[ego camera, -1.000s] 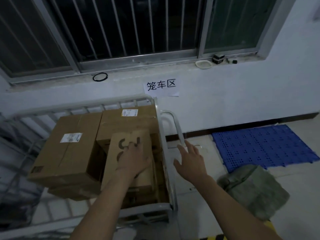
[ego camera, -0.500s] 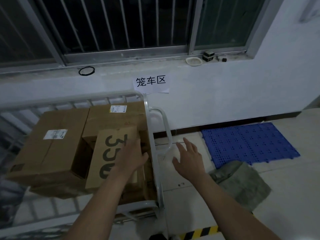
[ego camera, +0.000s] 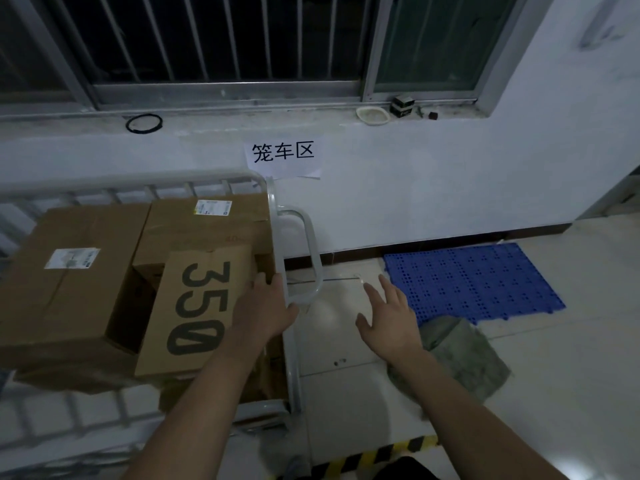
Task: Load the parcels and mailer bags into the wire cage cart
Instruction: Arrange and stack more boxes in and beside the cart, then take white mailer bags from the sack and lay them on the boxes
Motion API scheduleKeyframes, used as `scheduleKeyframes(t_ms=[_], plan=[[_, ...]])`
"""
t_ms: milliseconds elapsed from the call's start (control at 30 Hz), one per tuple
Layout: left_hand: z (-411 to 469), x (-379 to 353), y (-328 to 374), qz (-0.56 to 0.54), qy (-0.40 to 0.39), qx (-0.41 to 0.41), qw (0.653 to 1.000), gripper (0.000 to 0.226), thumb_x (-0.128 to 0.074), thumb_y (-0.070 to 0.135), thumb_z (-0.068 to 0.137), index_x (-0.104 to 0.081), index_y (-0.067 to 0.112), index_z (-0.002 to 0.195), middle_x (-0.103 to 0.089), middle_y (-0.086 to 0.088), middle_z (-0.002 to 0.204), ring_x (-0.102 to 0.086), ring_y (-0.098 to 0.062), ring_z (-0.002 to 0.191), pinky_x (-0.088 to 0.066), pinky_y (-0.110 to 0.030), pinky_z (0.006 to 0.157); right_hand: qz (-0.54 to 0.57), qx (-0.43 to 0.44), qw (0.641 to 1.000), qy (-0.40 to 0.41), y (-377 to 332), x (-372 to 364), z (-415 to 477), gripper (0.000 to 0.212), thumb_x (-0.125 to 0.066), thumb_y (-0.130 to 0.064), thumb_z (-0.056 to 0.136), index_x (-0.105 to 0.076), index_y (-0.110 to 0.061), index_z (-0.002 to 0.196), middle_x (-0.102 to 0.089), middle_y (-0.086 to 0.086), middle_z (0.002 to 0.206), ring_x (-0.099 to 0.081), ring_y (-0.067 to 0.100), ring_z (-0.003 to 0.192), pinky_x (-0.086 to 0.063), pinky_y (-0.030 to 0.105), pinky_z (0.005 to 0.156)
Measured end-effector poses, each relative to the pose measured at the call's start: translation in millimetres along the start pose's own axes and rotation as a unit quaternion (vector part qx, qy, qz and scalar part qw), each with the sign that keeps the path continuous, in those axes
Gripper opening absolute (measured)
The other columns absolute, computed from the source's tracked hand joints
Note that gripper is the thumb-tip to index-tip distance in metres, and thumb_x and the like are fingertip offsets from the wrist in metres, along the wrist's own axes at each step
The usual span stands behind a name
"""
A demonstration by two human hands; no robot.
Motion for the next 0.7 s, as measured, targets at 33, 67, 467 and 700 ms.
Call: scheduleKeyframes(t_ms=[33,67,467,700], plan=[[2,-5,7,0.001,-0.005,0.003,1.0,0.066,-0.052,0.049,0.095,-0.029,0.02,0.15,-0.033,-0.014,0.151,-0.038,-0.034,0.134,-0.045,-0.043,0.1,-0.002,0.001,1.0,0.002,11,2,1,0.068,-0.049,-0.045,0.098,-0.022,-0.027,0.158,-0.004,0.002,0.167,-0.01,0.027,0.151,-0.029,0.048,0.116],[5,-10,15,0.004,-0.009,0.006,1.0,0.07,-0.051,0.051,0.095,-0.026,0.02,0.153,-0.031,-0.014,0.153,-0.036,-0.035,0.135,-0.044,-0.043,0.102,-0.004,0.001,1.0,0.002,23,4,3,0.068,-0.048,-0.045,0.098,-0.022,-0.027,0.158,-0.004,0.002,0.167,-0.01,0.027,0.151,-0.029,0.048,0.116],[35,-89,209,-0.019,-0.011,0.059,0.998,0.079,-0.052,0.052,0.093,-0.019,0.018,0.157,-0.028,-0.018,0.155,-0.032,-0.038,0.139,-0.039,-0.046,0.109,-0.012,0.041,0.999,-0.01,244,50,57,0.072,-0.052,-0.045,0.097,-0.018,-0.027,0.158,-0.001,0.002,0.167,-0.008,0.03,0.152,-0.032,0.051,0.116],[18,-132,300,-0.026,-0.056,0.105,0.993,0.075,-0.049,0.048,0.096,-0.017,0.017,0.157,-0.023,-0.017,0.158,-0.031,-0.036,0.14,-0.038,-0.042,0.107,-0.004,0.016,1.0,-0.025,354,80,57,0.073,-0.055,-0.041,0.096,-0.019,-0.029,0.158,0.001,0.0,0.167,-0.006,0.03,0.152,-0.036,0.053,0.113]])
Point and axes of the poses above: each hand's wrist, its own z-axis towards the middle knuckle, its own x-axis out of the back of the hand, y = z × x, the point moved 6 cm from there along z, towards the middle knuckle
